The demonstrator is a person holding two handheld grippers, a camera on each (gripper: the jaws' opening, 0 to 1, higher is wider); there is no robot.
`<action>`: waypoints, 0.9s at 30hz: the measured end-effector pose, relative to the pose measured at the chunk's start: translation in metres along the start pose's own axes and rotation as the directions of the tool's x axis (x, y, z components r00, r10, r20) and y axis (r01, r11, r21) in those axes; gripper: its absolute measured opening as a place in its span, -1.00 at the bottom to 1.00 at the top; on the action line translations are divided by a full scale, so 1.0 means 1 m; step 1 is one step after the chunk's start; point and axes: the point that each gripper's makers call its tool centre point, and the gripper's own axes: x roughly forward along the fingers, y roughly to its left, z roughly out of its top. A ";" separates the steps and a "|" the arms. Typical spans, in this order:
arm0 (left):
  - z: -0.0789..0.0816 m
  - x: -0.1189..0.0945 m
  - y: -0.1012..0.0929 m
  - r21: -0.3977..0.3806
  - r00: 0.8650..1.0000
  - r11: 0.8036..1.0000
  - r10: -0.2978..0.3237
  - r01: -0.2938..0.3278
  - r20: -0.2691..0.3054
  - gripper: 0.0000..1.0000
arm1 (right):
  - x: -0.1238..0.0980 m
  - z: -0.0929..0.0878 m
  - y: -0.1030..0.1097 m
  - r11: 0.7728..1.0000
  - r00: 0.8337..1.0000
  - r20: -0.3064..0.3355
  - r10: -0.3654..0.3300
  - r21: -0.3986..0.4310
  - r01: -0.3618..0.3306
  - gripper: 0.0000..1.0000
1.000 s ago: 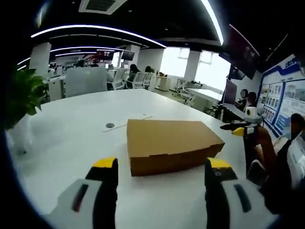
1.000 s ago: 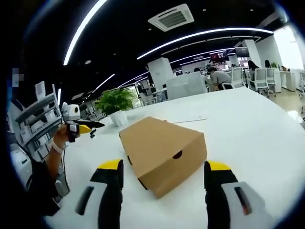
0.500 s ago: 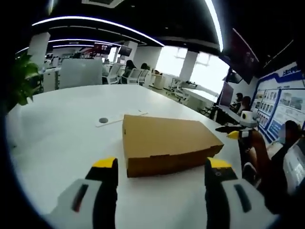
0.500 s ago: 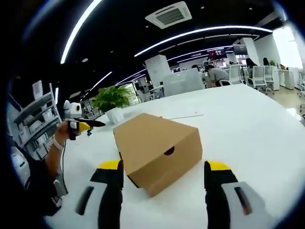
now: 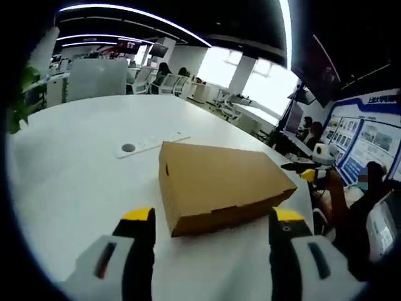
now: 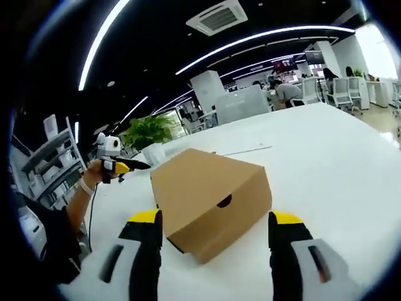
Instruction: Operate the shoe box by opening the lid, removing the specified soft item, and placing it in the target area until the item is outside and the box remains undamaged.
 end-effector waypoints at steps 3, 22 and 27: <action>0.004 0.006 0.001 -0.039 0.999 0.998 -0.051 0.051 -0.002 0.51 | 0.004 -0.001 -0.002 1.000 1.000 -0.006 0.005 0.011 -0.005 0.41; 0.004 0.034 0.020 -0.181 0.993 0.978 -0.116 0.107 -0.037 0.35 | 0.022 -0.003 -0.012 0.995 0.999 -0.029 0.032 0.094 -0.029 0.37; -0.002 0.034 0.018 -0.165 0.992 0.982 -0.104 0.092 -0.069 0.36 | 0.025 -0.002 -0.011 0.996 0.999 -0.027 0.032 0.086 -0.030 0.36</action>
